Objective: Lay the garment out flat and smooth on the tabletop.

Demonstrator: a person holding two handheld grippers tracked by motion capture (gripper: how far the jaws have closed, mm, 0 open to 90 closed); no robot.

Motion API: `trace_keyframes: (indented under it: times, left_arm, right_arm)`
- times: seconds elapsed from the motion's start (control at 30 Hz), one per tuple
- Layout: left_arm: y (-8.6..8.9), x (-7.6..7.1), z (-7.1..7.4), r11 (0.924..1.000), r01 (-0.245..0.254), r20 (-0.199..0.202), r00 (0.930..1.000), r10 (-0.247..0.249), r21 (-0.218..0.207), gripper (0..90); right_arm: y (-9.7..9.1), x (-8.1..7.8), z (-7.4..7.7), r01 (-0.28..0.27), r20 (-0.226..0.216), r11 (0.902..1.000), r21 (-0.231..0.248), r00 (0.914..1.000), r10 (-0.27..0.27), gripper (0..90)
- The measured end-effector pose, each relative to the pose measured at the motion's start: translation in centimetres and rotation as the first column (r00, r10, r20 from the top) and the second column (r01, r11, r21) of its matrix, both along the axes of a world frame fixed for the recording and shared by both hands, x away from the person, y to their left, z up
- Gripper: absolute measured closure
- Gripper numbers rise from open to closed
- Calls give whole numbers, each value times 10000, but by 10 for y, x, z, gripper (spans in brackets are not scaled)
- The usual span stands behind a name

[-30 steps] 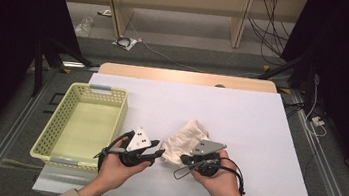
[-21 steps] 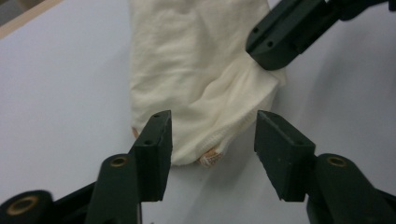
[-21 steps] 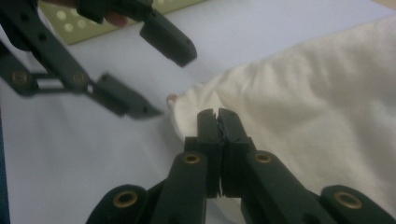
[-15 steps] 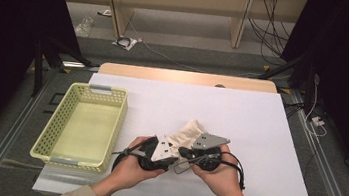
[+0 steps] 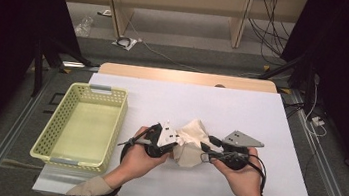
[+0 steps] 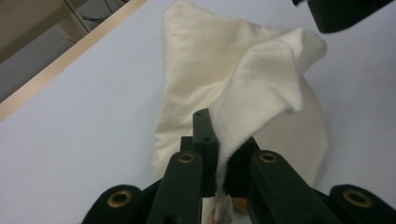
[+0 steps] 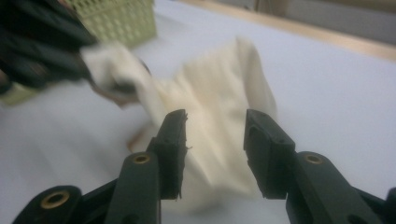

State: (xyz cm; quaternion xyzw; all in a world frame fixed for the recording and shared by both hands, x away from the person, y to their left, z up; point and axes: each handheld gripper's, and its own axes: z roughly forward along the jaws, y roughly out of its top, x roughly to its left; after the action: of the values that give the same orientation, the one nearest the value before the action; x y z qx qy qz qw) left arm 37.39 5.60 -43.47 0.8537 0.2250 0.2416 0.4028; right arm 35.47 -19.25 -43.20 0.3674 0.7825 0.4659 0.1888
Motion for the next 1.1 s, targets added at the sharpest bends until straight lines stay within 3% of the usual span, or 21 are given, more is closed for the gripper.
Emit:
trace_keyframes:
  times: [0.03, 0.1, 0.17, 0.23, 0.37, 0.5, 0.63, 0.73, 0.8, 0.83, 1.1]
  left_arm:
    - [0, 0, 0, 10000, 0, 0, 10000, 0, 0, 852]
    - [0, 0, 3, 10000, -58, 37, 10000, 59, -76, 852]
    - [0, 1, 6, 9998, -124, 100, 9999, 126, -143, 853]
    - [0, 3, 9, 9991, -268, 182, 9995, 275, -341, 854]
    - [1, 5, 14, 9977, -386, 228, 9989, 399, -558, 855]
    - [3, 6, 17, 9965, -436, 264, 9986, 456, -706, 855]
    - [4, 8, 20, 9948, -511, 304, 9981, 540, -877, 855]
    - [6, 10, 21, 9930, -602, 242, 9977, 630, -1015, 855]
    - [8, 12, 22, 9916, -674, 224, 9973, 703, -1104, 855]
    - [9, 13, 23, 9912, -698, 218, 9971, 727, -1127, 856]
    - [14, 19, 28, 9832, -1007, 176, 9944, 1046, -1519, 856]
  right_arm:
    - [0, 0, 0, 0, 0, 10000, 0, 10000, 0, 598]
    - [-5, 1, -17, -59, -982, 9984, -566, 9952, 4, 567]
    - [-4, 1, -23, -157, -1173, 9977, -662, 9931, 78, 563]
    - [4, 3, -36, -446, -1727, 9914, -1227, 9847, 229, 515]
    - [11, 6, -46, -470, -2237, 9848, -1669, 9746, 86, 514]
    - [13, 9, -47, -340, -2255, 9857, -1651, 9742, -42, 510]
    - [17, 13, -48, -4, -1933, 9885, -1509, 9807, -291, 521]
    - [19, 13, -45, 12, -1519, 9873, -1588, 9881, -256, 647]
    - [19, 11, -40, 17, -1274, 9899, -1421, 9917, -199, 822]
    - [18, 11, -38, 34, -1177, 9902, -1397, 9928, -200, 853]
    - [5, 7, -24, 119, -1002, 9881, -1534, 9946, -276, 872]
